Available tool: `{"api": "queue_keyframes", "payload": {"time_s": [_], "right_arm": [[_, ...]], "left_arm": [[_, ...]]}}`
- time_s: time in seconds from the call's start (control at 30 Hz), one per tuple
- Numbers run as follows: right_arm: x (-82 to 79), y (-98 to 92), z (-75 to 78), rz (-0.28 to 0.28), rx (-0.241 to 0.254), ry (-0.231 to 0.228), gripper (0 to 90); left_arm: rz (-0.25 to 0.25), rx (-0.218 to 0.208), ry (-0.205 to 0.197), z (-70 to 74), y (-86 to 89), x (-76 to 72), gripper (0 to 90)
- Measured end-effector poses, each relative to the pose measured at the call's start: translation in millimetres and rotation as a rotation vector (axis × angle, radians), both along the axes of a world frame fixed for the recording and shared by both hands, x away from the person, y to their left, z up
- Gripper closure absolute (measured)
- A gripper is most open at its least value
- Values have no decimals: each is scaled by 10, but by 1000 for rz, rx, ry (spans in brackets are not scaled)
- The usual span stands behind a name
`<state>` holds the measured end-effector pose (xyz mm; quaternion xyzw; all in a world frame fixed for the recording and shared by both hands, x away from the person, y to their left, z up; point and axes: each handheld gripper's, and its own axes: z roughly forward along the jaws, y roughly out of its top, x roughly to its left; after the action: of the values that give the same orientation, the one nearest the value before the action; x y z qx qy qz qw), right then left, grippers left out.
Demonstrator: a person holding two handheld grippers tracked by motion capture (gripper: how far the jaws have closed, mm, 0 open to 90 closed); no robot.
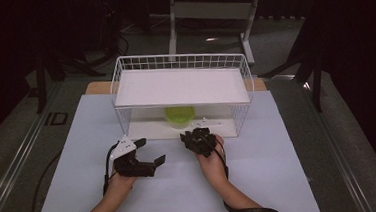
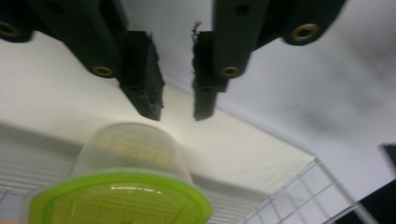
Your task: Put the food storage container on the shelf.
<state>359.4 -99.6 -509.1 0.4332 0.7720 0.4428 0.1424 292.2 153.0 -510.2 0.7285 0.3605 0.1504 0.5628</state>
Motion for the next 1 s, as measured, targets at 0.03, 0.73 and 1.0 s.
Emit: {"api": "queue_keyframes", "payload": {"time_s": [0.03,0.73,1.0], "right_arm": [[0,0,0,0,0,0,679],[-550,-624,272,90,90,-89,157],[-734,-763,204,146,19,-114,157]], "left_arm": [[0,0,0,0,0,0,11],[-95,8,-27,266,-16,-219,11],[-96,21,-11,219,85,-327,11]]}}
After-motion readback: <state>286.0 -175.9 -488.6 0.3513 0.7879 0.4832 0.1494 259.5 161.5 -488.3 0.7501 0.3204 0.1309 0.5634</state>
